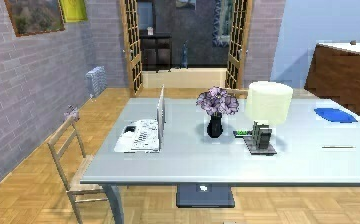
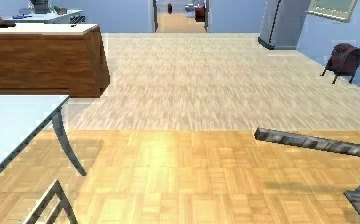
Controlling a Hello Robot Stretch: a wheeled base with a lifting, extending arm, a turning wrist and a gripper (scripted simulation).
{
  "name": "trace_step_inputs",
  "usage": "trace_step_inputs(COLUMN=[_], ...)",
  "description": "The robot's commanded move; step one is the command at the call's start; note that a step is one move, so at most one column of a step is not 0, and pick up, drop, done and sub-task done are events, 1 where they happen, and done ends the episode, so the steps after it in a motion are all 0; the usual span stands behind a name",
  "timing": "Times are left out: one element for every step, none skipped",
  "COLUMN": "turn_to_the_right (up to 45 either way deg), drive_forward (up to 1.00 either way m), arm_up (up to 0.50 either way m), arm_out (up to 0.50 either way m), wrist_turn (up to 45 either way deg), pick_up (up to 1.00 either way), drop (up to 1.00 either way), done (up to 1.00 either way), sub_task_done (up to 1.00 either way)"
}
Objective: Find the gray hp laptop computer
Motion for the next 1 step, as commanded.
trace_step_inputs(turn_to_the_right=[9.0], drive_forward=[0.00], arm_up=[0.00], arm_out=[0.00], wrist_turn=[0.0], pick_up=[0.00], drop=[0.00], done=[0.00], sub_task_done=[0.00])
